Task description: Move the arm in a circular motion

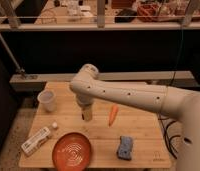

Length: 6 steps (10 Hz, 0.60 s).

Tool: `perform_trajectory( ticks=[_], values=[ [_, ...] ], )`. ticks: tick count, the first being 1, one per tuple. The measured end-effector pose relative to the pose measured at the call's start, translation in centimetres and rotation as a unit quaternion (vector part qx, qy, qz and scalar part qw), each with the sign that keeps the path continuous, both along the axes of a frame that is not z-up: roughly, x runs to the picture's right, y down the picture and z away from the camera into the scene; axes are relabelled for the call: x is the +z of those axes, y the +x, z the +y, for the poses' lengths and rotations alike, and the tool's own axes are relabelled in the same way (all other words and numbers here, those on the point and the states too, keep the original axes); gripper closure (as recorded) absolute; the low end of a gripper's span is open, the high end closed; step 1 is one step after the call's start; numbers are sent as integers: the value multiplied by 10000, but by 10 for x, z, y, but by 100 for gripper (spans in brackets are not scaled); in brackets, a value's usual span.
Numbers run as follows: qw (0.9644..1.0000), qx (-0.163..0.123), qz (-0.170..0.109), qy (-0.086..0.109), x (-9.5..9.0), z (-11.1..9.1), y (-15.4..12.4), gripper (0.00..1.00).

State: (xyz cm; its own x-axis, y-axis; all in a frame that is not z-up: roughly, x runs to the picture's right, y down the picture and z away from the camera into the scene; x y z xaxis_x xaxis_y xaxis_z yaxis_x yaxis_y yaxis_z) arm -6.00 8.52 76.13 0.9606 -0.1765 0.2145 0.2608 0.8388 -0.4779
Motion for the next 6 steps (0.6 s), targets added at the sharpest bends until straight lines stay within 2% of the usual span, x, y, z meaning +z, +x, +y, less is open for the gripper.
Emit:
perform_trajectory(
  ticks=[1, 3, 6],
  values=[
    [9999, 103, 99, 14, 13, -14, 7, 20],
    [9989, 348, 323, 2, 26, -26, 34, 20],
    [9930, 897, 766, -118, 41, -32, 113, 20]
  ],
)
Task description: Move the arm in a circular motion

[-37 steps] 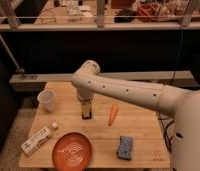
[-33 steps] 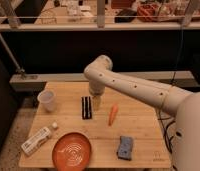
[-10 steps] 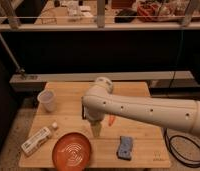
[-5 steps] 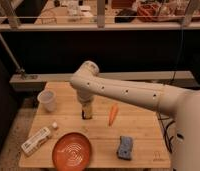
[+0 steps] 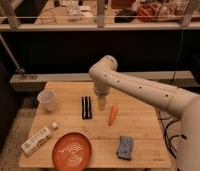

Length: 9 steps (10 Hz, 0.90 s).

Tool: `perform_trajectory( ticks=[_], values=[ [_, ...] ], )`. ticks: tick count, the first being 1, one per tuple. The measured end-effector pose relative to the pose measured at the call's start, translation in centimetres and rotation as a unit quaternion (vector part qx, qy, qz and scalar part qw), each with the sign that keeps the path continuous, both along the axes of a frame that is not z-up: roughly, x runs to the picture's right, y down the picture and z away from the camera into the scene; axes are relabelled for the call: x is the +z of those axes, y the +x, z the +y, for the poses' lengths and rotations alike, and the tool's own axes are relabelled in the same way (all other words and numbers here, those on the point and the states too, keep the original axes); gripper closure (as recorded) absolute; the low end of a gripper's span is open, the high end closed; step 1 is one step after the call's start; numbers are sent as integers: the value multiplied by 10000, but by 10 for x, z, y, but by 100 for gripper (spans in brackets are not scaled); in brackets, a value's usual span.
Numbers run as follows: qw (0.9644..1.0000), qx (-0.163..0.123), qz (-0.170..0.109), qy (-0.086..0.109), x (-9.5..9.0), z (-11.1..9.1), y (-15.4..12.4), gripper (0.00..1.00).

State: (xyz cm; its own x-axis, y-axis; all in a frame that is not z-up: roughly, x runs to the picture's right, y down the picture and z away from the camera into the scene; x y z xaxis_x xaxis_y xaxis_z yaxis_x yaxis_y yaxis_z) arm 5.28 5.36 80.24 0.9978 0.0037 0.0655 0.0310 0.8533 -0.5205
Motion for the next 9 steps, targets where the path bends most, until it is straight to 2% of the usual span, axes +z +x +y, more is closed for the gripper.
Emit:
perform_trajectory(
  ticks=[2, 4, 7, 9],
  values=[
    [9993, 314, 200, -94, 3, 3, 46, 20],
    [9978, 475, 392, -262, 3, 12, 97, 20],
    [9972, 409, 471, -410, -11, 39, 153, 20],
    [9980, 221, 444, -398, -31, 59, 158, 20]
  ],
)
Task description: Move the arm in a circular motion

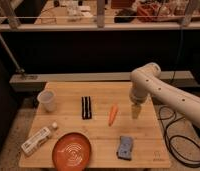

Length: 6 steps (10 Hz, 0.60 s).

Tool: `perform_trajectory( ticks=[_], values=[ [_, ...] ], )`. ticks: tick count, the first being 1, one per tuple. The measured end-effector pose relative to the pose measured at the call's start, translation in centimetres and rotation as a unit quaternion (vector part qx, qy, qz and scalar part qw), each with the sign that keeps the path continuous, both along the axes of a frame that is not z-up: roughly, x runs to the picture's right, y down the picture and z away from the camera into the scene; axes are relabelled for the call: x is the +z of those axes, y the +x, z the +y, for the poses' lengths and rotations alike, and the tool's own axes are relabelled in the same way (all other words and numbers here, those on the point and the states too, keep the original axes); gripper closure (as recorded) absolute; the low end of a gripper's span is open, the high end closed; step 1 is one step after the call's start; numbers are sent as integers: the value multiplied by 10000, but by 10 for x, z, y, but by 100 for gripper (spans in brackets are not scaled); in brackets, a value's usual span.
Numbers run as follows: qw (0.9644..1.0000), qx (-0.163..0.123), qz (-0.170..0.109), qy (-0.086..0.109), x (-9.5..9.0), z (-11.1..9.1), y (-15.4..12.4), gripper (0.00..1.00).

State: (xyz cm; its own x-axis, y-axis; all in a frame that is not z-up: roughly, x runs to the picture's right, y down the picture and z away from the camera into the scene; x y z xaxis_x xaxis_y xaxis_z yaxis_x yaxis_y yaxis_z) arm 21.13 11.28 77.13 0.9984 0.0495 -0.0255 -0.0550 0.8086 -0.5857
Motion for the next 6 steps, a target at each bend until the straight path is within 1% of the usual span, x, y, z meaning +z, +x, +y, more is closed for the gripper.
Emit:
perform_trajectory(
  ticks=[1, 2, 4, 5, 6],
  values=[
    [10000, -87, 7, 11, -14, 11, -2, 20],
    [9999, -164, -7, 2, -33, 29, -9, 20],
    [9994, -318, -120, -73, -69, 66, -38, 20],
    [9992, -357, -170, -110, -82, 80, -48, 20],
    [9991, -366, -191, -106, -96, 97, -57, 20]
  ],
)
